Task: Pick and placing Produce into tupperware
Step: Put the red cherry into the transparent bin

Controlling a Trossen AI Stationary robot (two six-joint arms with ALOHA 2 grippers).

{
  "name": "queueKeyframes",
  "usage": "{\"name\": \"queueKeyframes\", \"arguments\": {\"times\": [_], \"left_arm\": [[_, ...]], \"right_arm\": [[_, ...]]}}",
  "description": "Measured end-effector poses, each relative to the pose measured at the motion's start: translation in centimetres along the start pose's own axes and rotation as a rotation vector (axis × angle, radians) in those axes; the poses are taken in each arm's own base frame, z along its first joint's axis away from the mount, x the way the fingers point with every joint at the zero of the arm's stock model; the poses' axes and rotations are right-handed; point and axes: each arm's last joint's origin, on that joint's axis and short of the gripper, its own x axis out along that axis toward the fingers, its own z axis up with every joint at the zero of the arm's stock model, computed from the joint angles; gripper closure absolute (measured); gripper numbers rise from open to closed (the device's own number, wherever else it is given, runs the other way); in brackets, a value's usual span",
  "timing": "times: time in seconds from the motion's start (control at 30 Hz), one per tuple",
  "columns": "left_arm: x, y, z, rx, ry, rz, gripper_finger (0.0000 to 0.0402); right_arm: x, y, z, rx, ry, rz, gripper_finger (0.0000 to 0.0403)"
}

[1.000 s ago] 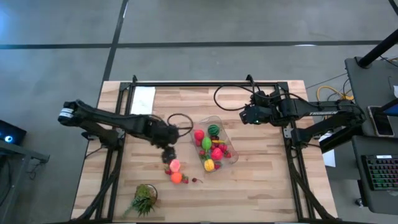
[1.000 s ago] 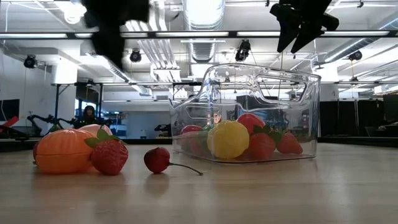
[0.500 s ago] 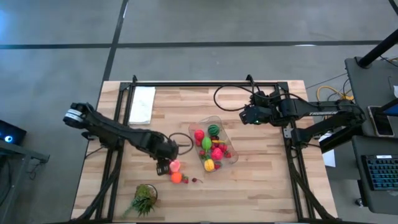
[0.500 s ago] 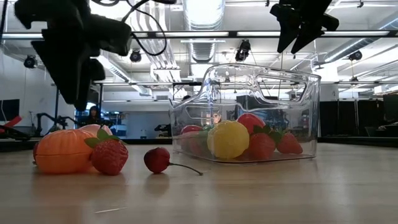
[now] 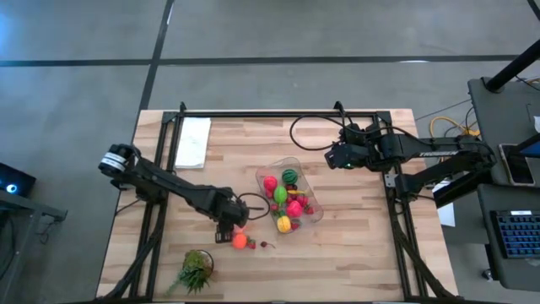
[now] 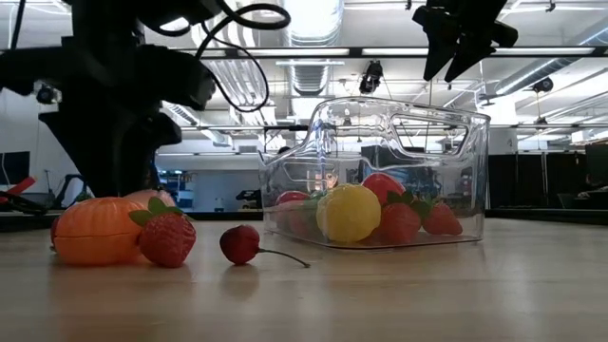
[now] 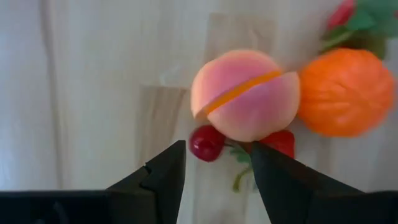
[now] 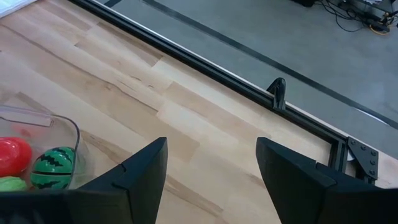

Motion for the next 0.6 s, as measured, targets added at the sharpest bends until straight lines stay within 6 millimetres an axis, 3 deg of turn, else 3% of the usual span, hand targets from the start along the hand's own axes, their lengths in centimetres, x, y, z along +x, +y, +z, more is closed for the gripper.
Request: {"name": "queueKeyframes", "arguments": {"times": [0.6], "left_arm": [[1.7, 0.0, 0.1, 0.019, 0.044, 0.04, 0.0235]], "right_arm": [[0.0, 0.0, 0.0, 0.0, 0.0, 0.0, 0.0165]]}}
